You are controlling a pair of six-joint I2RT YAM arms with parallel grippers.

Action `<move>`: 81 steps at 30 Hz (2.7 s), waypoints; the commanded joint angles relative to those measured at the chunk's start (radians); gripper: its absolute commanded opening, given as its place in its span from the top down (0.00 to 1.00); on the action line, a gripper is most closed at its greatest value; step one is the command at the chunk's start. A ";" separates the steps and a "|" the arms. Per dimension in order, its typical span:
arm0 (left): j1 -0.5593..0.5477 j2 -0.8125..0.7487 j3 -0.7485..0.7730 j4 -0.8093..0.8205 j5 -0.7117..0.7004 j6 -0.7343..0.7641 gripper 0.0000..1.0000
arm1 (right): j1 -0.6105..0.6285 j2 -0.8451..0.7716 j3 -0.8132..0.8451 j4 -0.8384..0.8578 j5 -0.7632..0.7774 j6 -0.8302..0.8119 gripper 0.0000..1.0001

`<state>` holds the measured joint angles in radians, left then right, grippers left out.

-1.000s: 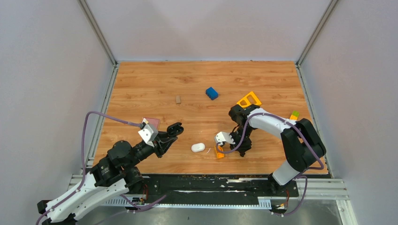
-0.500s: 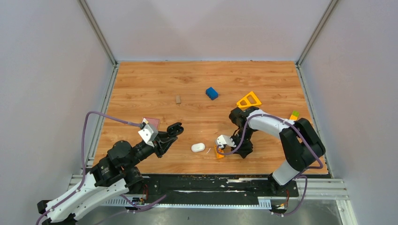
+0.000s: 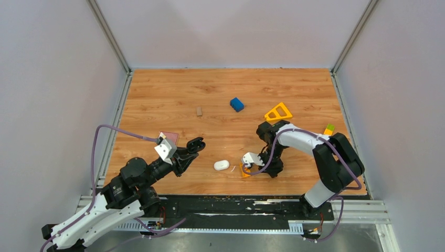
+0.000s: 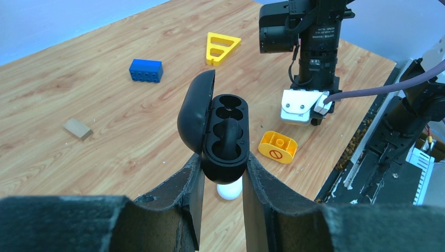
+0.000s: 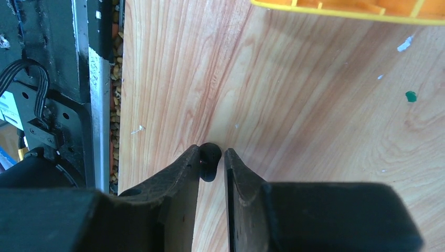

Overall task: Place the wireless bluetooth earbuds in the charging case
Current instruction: Pick up the earbud from the center of the board.

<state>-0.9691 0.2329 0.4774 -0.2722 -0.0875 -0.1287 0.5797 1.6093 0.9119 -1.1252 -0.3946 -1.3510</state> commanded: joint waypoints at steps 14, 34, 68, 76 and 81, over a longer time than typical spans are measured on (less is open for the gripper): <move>-0.005 0.010 0.004 0.026 0.003 -0.010 0.99 | -0.012 -0.031 0.037 0.025 0.021 0.059 0.72; -0.005 0.009 0.003 0.027 0.012 -0.012 0.99 | -0.236 0.003 0.061 0.061 -0.177 0.298 0.72; -0.005 0.016 0.004 0.029 0.018 -0.013 0.98 | -0.263 0.006 -0.024 0.083 -0.139 0.298 0.75; -0.004 0.014 0.004 0.031 0.020 -0.013 0.99 | -0.262 0.006 -0.032 0.054 -0.161 0.298 0.76; -0.004 0.013 0.004 0.032 0.021 -0.014 0.98 | -0.262 0.003 -0.020 0.038 -0.171 0.305 0.83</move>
<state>-0.9691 0.2424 0.4774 -0.2722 -0.0792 -0.1295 0.3218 1.6207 0.8848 -1.0786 -0.5396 -1.0458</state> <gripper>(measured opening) 0.362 0.197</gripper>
